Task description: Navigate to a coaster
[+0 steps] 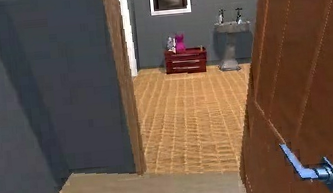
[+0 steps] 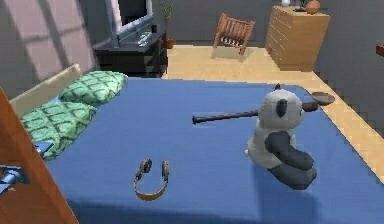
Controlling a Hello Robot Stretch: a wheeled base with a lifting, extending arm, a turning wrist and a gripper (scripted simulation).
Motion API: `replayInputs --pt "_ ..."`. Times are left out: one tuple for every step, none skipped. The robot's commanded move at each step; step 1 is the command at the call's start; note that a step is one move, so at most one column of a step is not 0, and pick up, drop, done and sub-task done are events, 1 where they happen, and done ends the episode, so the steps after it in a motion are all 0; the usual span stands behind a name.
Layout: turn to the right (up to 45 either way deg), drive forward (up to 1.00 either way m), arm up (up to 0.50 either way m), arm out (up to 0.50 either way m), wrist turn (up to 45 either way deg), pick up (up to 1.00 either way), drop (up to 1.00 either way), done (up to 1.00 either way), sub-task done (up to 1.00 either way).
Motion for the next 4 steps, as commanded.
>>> replayInputs --pt "0.0 0.40 0.00 0.00 0.0 0.00 0.00 0.00 0.00" --pt "9.0 0.00 0.00 0.00 0.0 0.00 0.00 0.00 0.00" --pt "0.0 1.00 0.00 0.00 0.0 0.00 0.00 0.00 0.00" --pt "15.0 0.00 0.00 0.00 0.0 0.00 0.00 0.00 0.00"
